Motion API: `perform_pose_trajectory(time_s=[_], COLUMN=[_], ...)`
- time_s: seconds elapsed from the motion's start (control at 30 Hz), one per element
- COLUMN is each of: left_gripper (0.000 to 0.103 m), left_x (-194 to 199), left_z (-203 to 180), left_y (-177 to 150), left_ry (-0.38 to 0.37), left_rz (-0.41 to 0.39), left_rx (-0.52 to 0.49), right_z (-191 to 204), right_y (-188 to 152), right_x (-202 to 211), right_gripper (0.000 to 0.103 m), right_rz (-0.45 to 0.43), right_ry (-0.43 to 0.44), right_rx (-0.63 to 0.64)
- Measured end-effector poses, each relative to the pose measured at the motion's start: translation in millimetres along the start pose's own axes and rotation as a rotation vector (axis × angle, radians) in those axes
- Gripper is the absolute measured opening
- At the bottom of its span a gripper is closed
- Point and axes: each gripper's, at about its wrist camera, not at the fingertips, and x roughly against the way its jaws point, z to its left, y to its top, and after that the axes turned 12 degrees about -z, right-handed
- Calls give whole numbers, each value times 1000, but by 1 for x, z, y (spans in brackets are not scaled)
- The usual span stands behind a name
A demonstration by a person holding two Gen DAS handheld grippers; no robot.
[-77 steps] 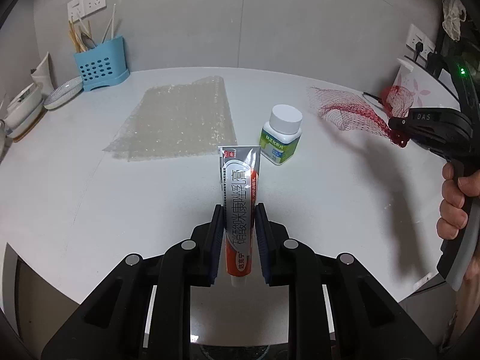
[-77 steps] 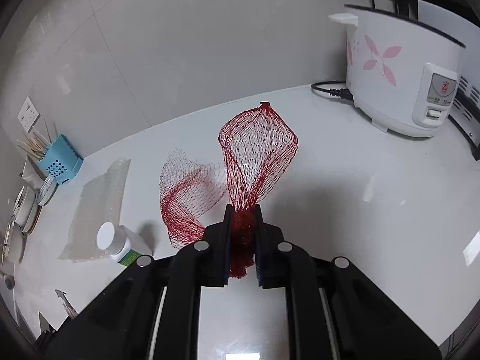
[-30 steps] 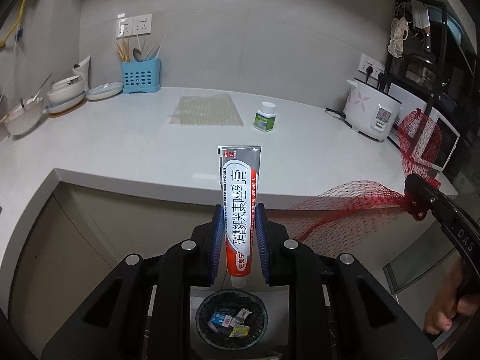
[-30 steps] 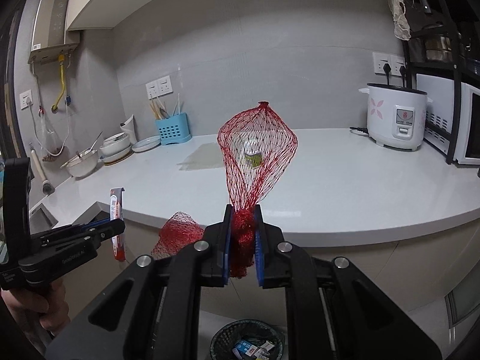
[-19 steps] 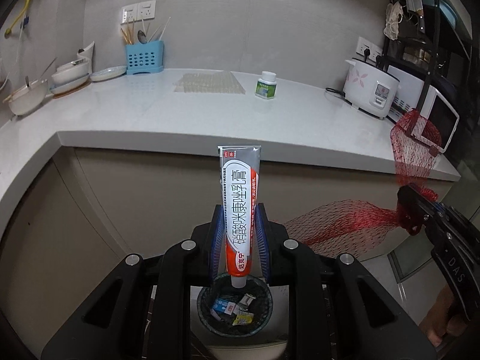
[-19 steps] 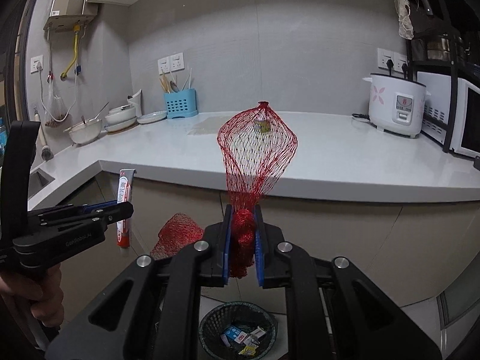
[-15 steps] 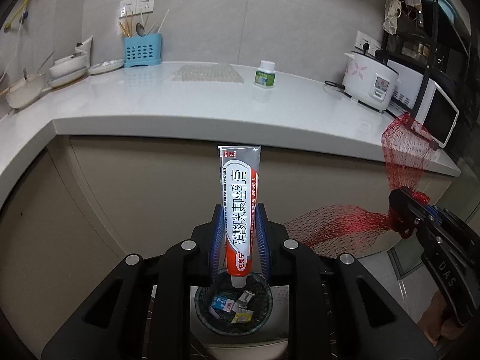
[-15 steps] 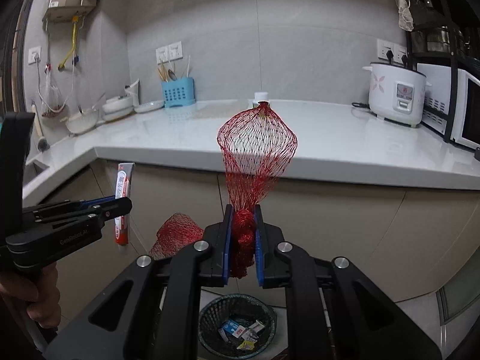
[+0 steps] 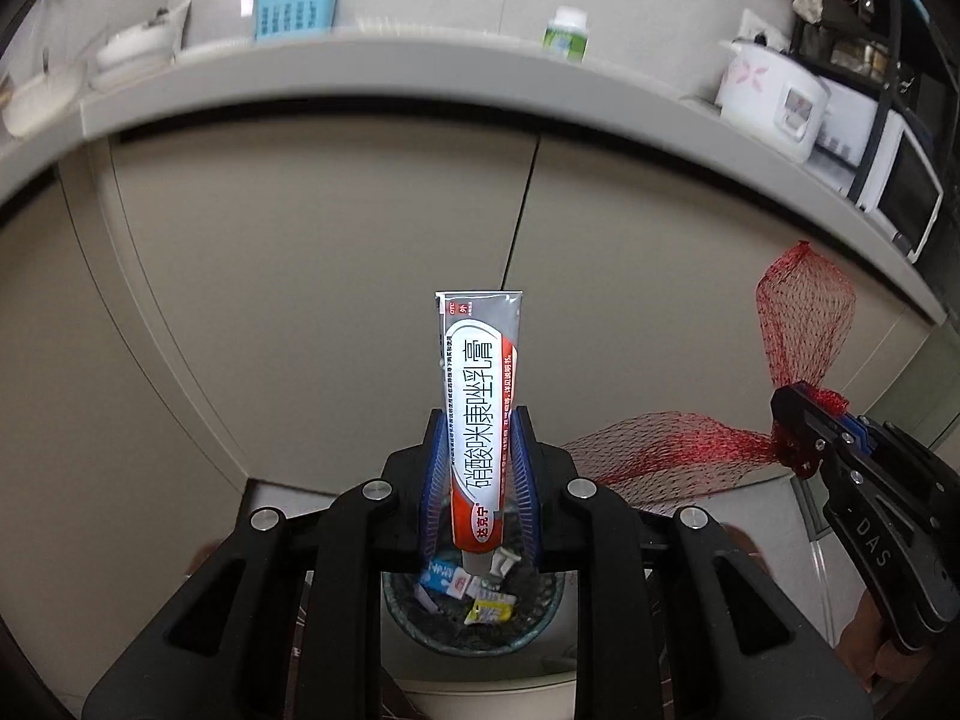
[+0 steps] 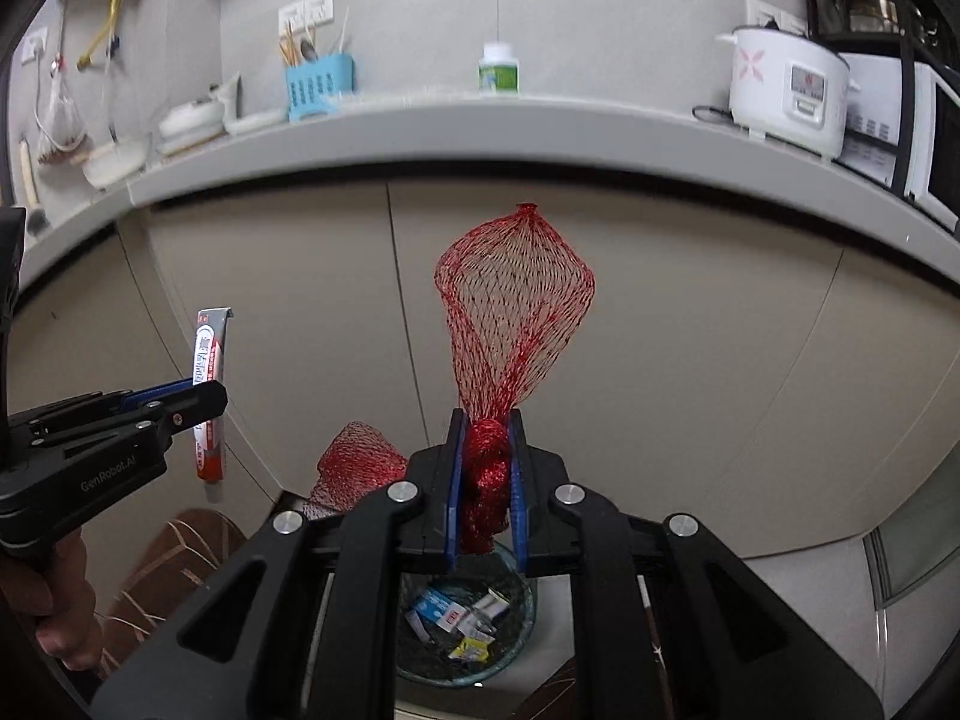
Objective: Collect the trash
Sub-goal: 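Carry the toothpaste tube and red mesh net down over the wastebasket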
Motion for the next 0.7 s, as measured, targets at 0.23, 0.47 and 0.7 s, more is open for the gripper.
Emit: perform_pose_trajectory(time_s=[0.23, 0.47, 0.7], left_gripper=[21, 21, 21], left_x=[-45, -103, -156], left_z=[9, 11, 9], left_y=[-38, -76, -116], left_ry=[8, 5, 13], left_rz=[74, 156, 249], left_rx=[24, 43, 17], right_z=[-4, -6, -18], right_y=[-51, -101, -139], right_x=[-47, -101, -153], right_gripper=[11, 11, 11], right_rz=[79, 183, 312], right_ry=[-46, -86, -121], right_rx=[-22, -48, -121])
